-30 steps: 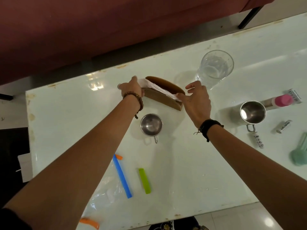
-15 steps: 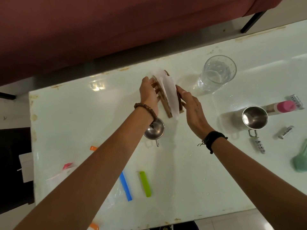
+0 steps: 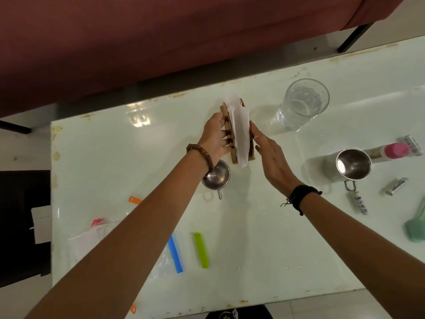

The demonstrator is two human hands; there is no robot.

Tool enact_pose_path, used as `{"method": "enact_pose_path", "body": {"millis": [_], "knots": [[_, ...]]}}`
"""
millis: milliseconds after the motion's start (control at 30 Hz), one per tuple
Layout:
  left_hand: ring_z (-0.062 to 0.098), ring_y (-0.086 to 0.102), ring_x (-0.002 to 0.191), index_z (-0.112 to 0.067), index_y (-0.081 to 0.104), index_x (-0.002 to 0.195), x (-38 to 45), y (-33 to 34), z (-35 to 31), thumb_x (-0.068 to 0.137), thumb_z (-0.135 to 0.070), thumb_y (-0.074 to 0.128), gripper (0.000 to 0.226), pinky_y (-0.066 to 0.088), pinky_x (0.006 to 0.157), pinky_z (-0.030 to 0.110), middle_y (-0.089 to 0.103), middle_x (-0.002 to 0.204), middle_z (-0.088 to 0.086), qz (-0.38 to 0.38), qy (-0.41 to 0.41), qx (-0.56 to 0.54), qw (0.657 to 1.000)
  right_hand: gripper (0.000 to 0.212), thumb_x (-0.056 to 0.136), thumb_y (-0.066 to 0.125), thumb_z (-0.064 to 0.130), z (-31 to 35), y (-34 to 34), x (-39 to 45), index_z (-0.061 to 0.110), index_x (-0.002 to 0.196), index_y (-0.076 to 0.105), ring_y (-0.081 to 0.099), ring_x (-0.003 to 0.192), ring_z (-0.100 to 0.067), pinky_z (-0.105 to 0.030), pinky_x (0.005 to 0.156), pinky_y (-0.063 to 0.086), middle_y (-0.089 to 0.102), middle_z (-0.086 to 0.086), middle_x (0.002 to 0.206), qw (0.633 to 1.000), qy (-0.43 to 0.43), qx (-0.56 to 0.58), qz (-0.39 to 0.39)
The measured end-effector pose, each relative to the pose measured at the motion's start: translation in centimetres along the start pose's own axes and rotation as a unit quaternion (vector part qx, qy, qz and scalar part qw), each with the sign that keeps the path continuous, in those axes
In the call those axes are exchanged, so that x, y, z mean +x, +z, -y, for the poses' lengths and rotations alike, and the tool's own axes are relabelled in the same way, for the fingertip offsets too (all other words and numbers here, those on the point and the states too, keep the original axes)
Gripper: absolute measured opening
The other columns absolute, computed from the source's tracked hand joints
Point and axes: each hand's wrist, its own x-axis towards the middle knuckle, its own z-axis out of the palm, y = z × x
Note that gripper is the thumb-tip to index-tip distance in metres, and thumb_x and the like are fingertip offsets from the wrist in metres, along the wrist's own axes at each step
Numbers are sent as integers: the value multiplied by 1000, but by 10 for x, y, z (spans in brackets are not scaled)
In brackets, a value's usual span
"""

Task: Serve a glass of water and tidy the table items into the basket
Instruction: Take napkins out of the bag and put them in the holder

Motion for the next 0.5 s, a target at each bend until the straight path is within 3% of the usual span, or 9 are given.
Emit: {"method": "enact_pose_path", "body": {"millis": [133, 267, 367, 500], "knots": [[20, 52, 89, -11, 46, 129, -3, -1, 3, 98, -29, 30, 40, 43, 79, 29, 51, 111, 10, -2, 11, 18, 1000, 42, 103, 24, 18, 1, 0, -2, 18, 144, 30, 51, 85, 22, 6, 68, 36, 45, 22, 113, 1000, -10, -26, -4], [18, 52, 88, -9, 50, 111, -1, -1, 6, 98, -22, 31, 26, 38, 85, 26, 53, 97, 6, -10, 26, 53, 998, 44, 103, 24, 18, 2, 1, -3, 13, 147, 24, 36, 121, 1, 9, 82, 30, 35, 6, 146, 999, -17, -45, 3], [12, 51, 76, -3, 49, 123, 2, 1, 7, 98, -19, 31, 35, 38, 81, 23, 52, 86, 2, -25, 50, 81, 995, 45, 103, 24, 17, 2, 1, -4, 12, 147, 22, 29, 124, 1, 11, 84, 25, 28, -2, 153, 998, -23, -55, 4], [22, 50, 110, -2, 46, 128, 6, -7, 9, 98, -23, 31, 39, 34, 87, 22, 52, 118, 11, -20, 70, 160, 984, 46, 103, 25, 16, 2, 0, -4, 11, 148, 18, 27, 125, 0, 12, 83, 25, 25, -3, 155, 996, -32, -81, 14]]}}
